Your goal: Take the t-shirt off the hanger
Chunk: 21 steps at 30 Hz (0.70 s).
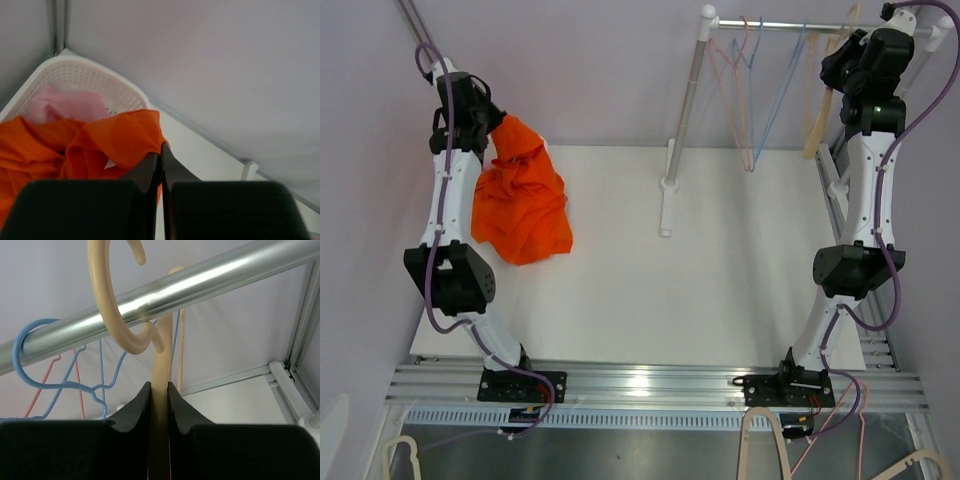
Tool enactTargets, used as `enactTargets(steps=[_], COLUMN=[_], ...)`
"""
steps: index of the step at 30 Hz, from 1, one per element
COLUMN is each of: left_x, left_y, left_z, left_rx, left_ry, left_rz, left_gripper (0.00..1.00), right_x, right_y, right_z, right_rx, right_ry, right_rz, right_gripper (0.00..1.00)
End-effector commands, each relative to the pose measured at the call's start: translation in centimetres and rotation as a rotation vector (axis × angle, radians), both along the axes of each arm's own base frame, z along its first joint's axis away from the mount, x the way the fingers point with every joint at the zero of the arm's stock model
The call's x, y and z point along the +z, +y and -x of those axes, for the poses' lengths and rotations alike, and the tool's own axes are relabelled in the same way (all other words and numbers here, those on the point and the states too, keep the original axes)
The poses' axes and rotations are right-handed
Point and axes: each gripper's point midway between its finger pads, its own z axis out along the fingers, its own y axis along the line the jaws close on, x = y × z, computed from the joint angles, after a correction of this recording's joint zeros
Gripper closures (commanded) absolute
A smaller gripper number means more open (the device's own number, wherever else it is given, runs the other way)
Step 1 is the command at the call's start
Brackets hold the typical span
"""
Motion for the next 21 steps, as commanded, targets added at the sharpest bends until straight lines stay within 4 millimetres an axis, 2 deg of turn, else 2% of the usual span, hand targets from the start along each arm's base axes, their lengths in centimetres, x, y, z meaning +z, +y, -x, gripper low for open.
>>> enactTargets(steps=[1, 3, 10, 12, 13, 19, 21], left_x=[-1.7, -3.0, -7.2, -8.0, -9.1, -11.5, -12.1], left_y=[2.4, 3.0, 3.2, 2.7, 2.6, 2.6, 2.5], left_z=[1.7, 2.0, 3.5, 3.4, 3.6, 4.1, 4.3], left_rx=[0.173, 0.225, 0.287, 0.254, 0.247, 0.238, 0.235], left_ry=[0.116, 0.149, 0.272, 0.287, 0.314, 0.379, 0.395], left_rz=[0.037, 0.071, 0.188, 0.227, 0.237, 0.267, 0.268], left_gripper=[0.99, 0.99, 0.99, 0.99, 0.99, 0.99, 0.98], right_x=[-1.2, -1.5, -2.4, -3.1, -3.1, -3.6, -2.9], right_y=[1.5, 1.7, 2.4, 2.7, 2.9, 3.8, 3.9], right_z=[-0.1, 0.5, 2.1, 2.3, 2.4, 3.5, 4.3], right_rx=[0.086, 0.097, 0.136, 0.158, 0.166, 0.209, 0.207], right_ry=[0.035, 0.059, 0.107, 0.127, 0.130, 0.165, 0.153], right_rz=[-0.040, -0.044, -0.050, -0.061, -0.063, -0.058, -0.049], right_gripper=[1.00, 1.00, 1.00, 1.00, 1.00, 1.00, 1.00])
